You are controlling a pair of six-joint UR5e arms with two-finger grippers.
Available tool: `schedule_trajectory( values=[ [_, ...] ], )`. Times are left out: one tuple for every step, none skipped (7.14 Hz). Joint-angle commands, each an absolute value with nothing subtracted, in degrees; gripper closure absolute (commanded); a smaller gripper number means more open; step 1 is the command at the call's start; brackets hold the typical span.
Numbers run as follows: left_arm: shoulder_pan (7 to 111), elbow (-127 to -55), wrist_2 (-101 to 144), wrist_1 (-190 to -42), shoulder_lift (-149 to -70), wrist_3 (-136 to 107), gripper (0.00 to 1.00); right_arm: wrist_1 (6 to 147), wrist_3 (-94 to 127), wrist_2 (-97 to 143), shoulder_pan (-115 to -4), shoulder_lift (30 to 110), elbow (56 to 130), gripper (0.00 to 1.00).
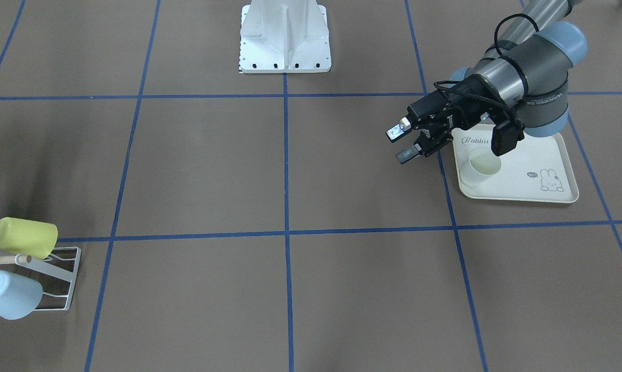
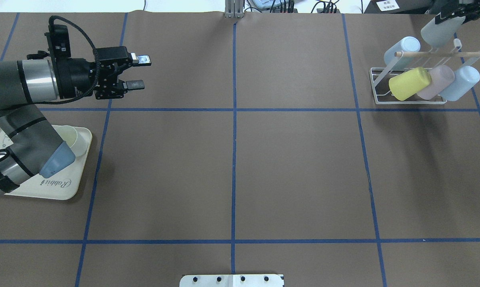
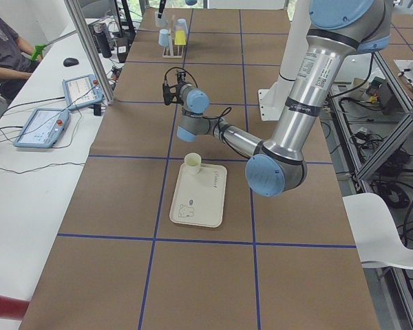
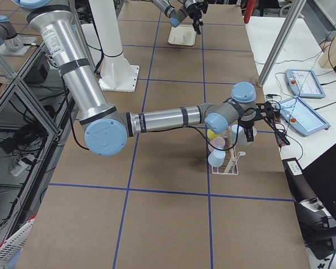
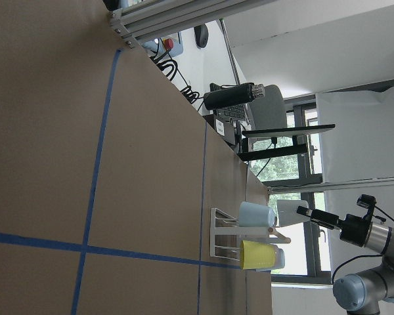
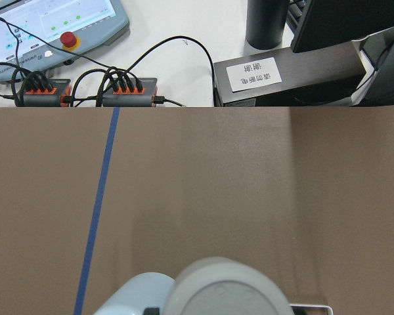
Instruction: Transfer IKEA cup to right arm and place on rack
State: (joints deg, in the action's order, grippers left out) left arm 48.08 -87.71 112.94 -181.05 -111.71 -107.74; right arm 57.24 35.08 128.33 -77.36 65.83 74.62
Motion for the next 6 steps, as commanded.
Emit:
schedule_trajectory(
  values=[
    [48.0, -87.7, 112.9, -181.1, -111.7, -107.8, 0.00, 57.2, 35.1, 126.8, -76.5, 66.4, 74.5, 0.67],
    [48.0, -87.7, 112.9, -181.1, -111.7, -107.8, 0.00, 57.3, 35.1, 126.3, -75.9, 66.5, 74.5, 0.67],
    [48.0, -87.7, 112.9, -181.1, -111.7, -107.8, 0.00, 57.3, 35.0, 126.3, -75.9, 66.9, 74.4, 0.65],
    [48.0, -87.7, 112.9, -181.1, -111.7, -107.8, 0.00, 57.3, 35.1, 126.3, -75.9, 67.0, 74.3, 0.55],
    [48.0, -87.7, 112.9, -181.1, -111.7, -107.8, 0.00, 57.1, 35.1, 126.0, -75.3, 67.0, 73.6, 0.27],
    [48.0, -87.7, 112.9, -181.1, -111.7, -107.8, 0.00, 57.1, 35.2, 125.1, -74.7, 67.0, 73.3, 0.10]
  ],
)
